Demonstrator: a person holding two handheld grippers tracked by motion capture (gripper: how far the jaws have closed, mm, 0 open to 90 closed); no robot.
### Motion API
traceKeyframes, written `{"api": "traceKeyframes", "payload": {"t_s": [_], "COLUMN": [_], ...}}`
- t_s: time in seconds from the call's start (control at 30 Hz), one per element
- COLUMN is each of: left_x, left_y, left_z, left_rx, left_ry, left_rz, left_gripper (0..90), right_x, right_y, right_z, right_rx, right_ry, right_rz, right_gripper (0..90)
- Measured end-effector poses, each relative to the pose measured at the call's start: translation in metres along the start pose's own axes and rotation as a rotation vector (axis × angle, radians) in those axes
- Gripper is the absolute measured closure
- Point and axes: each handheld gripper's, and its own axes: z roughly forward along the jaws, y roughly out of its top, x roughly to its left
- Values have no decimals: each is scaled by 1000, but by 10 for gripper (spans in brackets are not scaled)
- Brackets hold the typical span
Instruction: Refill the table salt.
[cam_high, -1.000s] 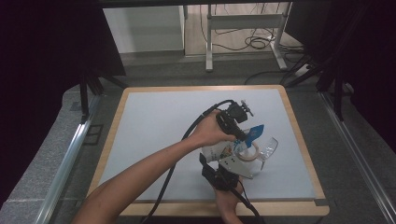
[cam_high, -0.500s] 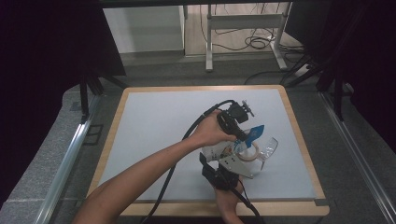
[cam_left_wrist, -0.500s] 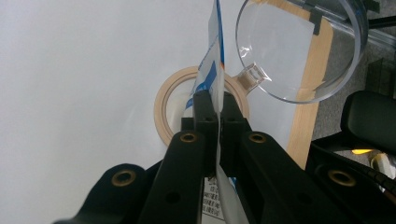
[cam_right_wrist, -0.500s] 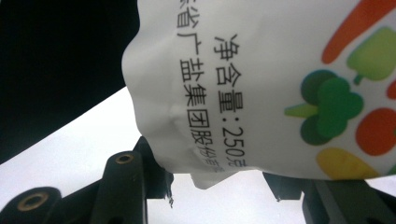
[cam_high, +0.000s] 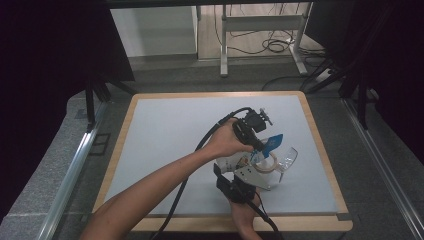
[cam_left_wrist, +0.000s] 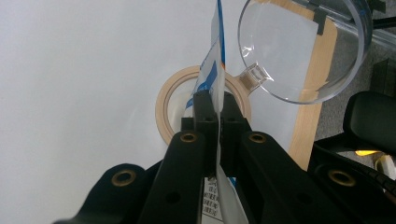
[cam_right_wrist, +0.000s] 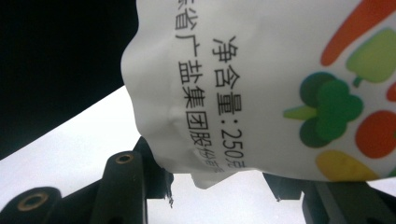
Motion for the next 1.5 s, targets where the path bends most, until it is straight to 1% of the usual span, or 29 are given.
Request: {"api": "traceKeyframes", "payload": {"t_s": [0.2, 0.9, 1.37, 1.5], "left_x": [-2, -4, -2, -1], "left_y": [2, 4, 5, 6], "left_z": [0, 0, 4, 6], "left_rx": [8, 10, 31, 40], "left_ry": [4, 8, 4, 4], "left_rz": [5, 7, 5, 7], "left_gripper": [900, 900, 900, 900], "right_x": [0, -1, -2, -3], "right_y": [1, 3, 2, 1], "right_z": [0, -1, 1, 2], "right_rx": [-6, -14, -7, -5], "right_ry": [-1, -1, 3, 0], "right_rz": [3, 6, 20, 16], "right_gripper": [508, 509, 509, 509]}}
